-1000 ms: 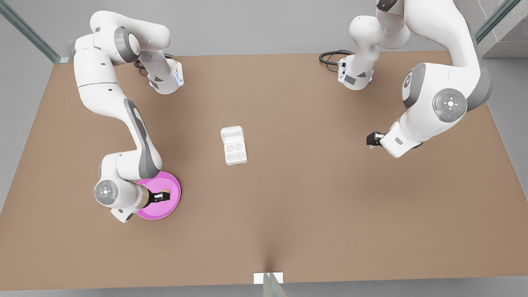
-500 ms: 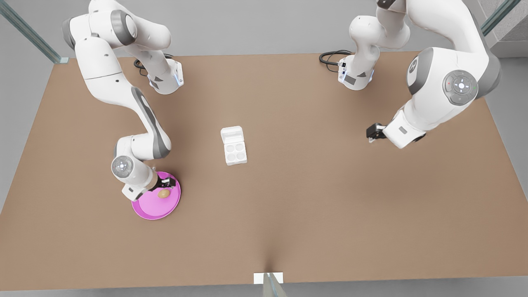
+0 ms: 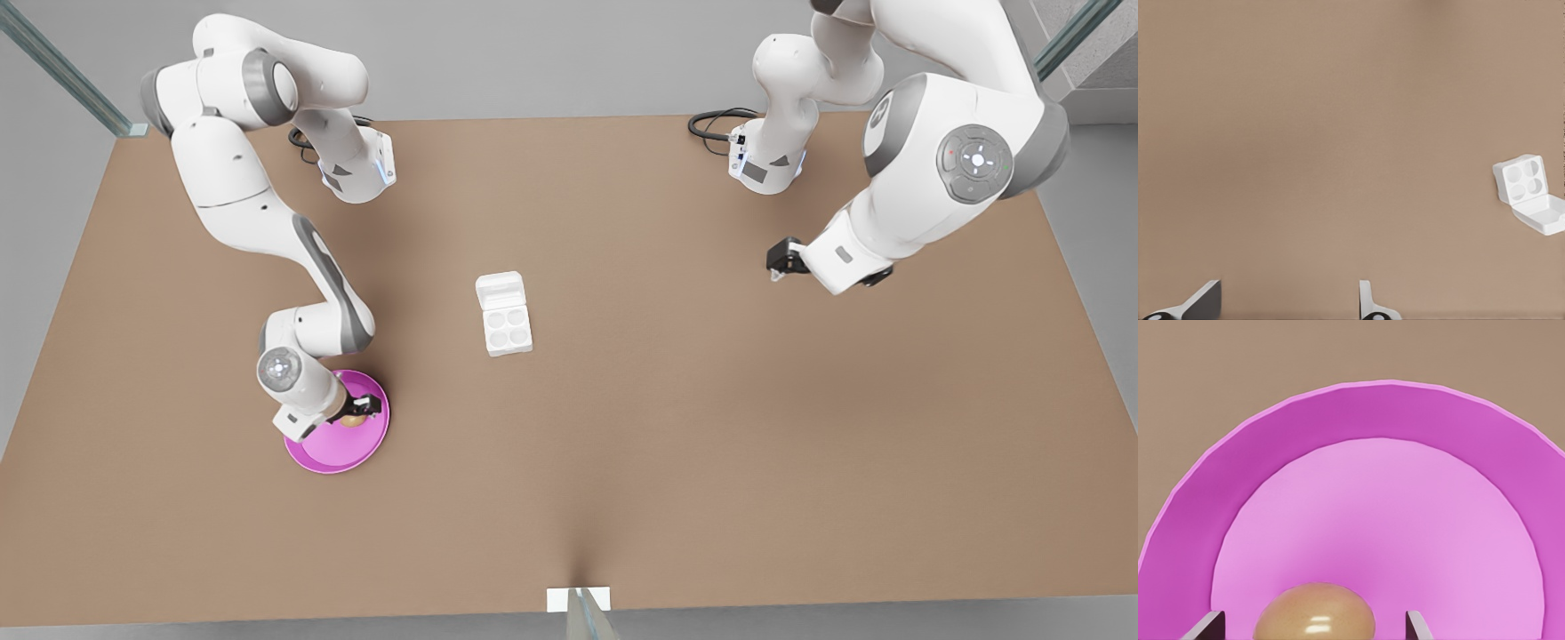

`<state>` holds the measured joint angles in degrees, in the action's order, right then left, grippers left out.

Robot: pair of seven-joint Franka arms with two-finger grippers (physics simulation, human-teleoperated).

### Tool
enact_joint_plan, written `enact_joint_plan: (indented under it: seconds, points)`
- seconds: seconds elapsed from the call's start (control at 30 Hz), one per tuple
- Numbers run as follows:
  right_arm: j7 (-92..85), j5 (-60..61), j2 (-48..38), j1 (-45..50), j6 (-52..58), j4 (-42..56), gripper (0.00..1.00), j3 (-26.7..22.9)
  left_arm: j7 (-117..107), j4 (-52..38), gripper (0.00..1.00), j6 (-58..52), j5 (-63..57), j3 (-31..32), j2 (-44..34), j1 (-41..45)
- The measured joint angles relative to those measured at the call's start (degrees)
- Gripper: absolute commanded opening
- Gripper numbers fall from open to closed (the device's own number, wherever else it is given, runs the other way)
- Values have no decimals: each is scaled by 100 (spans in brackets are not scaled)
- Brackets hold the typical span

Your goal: Pack egg into the box and close the box lid

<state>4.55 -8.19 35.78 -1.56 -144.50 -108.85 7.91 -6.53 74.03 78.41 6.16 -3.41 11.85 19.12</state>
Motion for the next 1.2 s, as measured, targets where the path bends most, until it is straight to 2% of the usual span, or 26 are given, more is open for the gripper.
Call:
enact_joint_plan:
  seconds: [0.03, 0.07, 0.1, 0.17, 0.3, 0.37, 0.47, 0.7, 0.83, 1.0, 1.1, 1.2]
  points:
    - [6, -8, 19, -1, -31, 1, 99, 0, -1, 0, 100, -8, 5, 9, 0, 18]
    - [10, -12, 33, -2, -58, 1, 85, 1, -2, 0, 100, -14, 8, 17, 0, 34]
    - [15, -16, 36, -6, -80, 1, 80, 4, -4, 0, 100, -20, 11, 21, 0, 43]
    - [25, -24, 33, -17, -115, -4, 78, 6, -5, 0, 100, -29, 15, 63, -1, 28]
    - [34, -21, 23, -18, -156, -5, 62, 8, -7, -67, 100, -38, 18, 85, -9, 38]
    - [20, -4, 22, -13, -171, -7, 59, 9, -9, -76, 100, -53, 3, 35, -10, -63]
    - [-9, 18, 10, -13, -184, -8, 58, 9, -11, -112, 100, -38, -16, 45, -6, -343]
    - [-69, 33, -330, -47, 24, 18, 57, 16, -27, -226, 100, 213, 138, 275, 109, -122]
    - [-89, 182, -428, 142, 514, 510, 57, 13, -28, -220, 100, 307, 160, 228, 123, -121]
    - [-22, 738, -520, 1336, 1203, 838, 57, -579, -35, -166, 100, 397, 151, 216, 344, -448]
    - [87, 1239, -622, 2418, 1492, 845, 57, -1195, -49, -101, 100, 416, 4, 242, 403, -670]
    - [240, 1574, -803, 2963, 1732, 814, 57, -1368, -67, -105, 100, 402, -70, 276, 298, -703]
